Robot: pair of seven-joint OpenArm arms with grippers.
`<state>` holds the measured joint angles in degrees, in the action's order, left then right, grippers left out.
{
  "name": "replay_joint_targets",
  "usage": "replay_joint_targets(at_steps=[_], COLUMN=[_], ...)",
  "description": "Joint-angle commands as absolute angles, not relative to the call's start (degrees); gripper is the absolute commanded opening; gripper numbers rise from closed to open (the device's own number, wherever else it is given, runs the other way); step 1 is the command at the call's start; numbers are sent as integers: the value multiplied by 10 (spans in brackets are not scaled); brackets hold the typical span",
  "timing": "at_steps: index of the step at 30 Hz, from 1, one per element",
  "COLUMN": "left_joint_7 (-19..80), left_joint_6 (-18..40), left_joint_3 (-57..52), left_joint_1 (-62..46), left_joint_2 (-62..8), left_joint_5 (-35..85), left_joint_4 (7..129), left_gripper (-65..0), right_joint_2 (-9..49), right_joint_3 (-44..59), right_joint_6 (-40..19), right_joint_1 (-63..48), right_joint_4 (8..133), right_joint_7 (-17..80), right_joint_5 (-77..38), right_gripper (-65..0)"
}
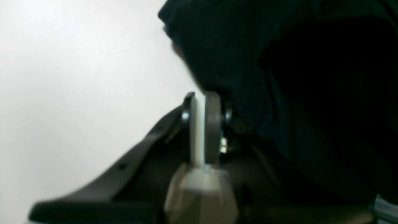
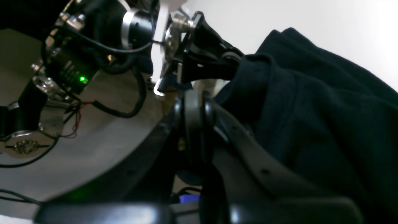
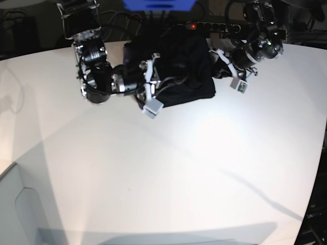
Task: Fold the T-shirt properly
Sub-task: 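Press the folded bundle flat with the right gripper, then drag the folded bundle with the right gripper to the table corner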
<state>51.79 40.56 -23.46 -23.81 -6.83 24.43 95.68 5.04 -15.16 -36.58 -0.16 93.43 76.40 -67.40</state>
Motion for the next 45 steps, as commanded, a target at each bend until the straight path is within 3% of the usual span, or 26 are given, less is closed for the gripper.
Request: replay_joint_targets(at_steps=[1,9,16,26,37,45], left_joint_7=[549,549,549,549,510,509], left_joint_6=[400,400,400,400,400,400], left_joint_3=[-235,-235,-235,-251,-337,-337], left_joint_1=[-242,-242,-242,-242,-248,-244], left_joint_2=[-73,-73,-73,-80,-58,-58], left_joint_5=[211,211,211,211,216,216], left_joint_4=[957,957,957,958,1054,1059], left_gripper=[-587,-587,-587,-587,-587,-587], right_joint_2=[58,69,68,45,33,32], right_joint_3=[-151,-157,-222,-230,-13,190], right_joint_6=[-360,-360,-360,-360,-357,-255], right_joint_1=[6,1,-11,-7,-6,0], right_joint_4=[945,940,924,742,735,735], right_joint_7=[755,726,657,509,496,469], right_joint_5=[-689,-519,-396,-304,-265,-264], right_gripper=[-650,-650,-650,-650,-650,-650])
